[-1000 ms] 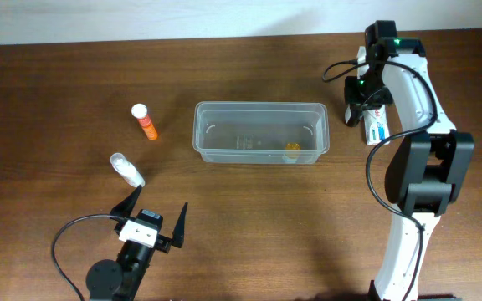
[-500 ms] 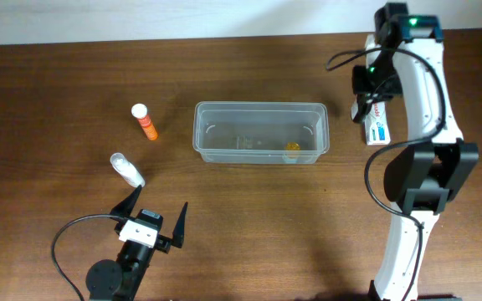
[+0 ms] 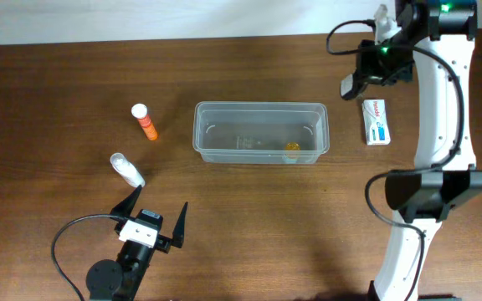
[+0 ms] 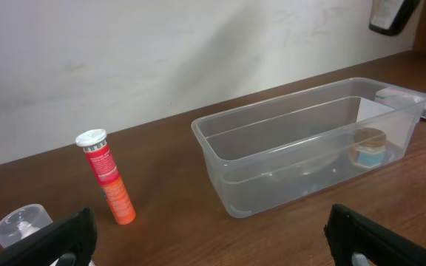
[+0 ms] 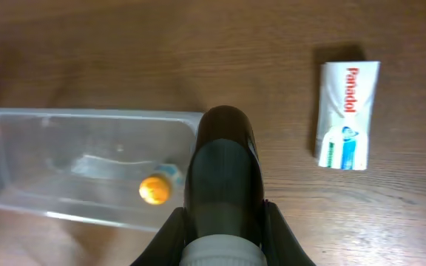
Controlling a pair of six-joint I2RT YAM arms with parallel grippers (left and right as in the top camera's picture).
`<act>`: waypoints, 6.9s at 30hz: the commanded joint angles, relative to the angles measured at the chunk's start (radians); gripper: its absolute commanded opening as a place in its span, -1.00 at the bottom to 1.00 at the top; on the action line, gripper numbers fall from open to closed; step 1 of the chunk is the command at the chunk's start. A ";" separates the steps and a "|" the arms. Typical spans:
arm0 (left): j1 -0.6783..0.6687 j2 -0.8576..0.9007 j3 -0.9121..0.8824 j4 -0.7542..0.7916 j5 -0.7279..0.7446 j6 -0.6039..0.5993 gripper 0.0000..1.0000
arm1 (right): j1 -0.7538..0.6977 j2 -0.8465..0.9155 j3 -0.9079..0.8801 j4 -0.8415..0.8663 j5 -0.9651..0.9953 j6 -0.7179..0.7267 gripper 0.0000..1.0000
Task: Pack container
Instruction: 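Carry the bottle into the container's right end and release it, then move the right gripper over the white Panadol box, then lower the right gripper and grasp the Panadol box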
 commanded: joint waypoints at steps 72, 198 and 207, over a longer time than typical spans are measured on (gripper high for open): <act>-0.005 -0.008 -0.002 -0.007 -0.007 0.013 0.99 | 0.256 -0.002 -0.629 0.379 0.192 0.181 -0.41; -0.005 -0.008 -0.002 -0.007 -0.007 0.013 0.99 | -0.156 0.067 -0.865 0.763 0.227 -0.252 0.77; -0.005 -0.008 -0.002 -0.007 -0.007 0.013 0.99 | -0.156 0.067 -0.864 0.774 0.227 -0.251 0.16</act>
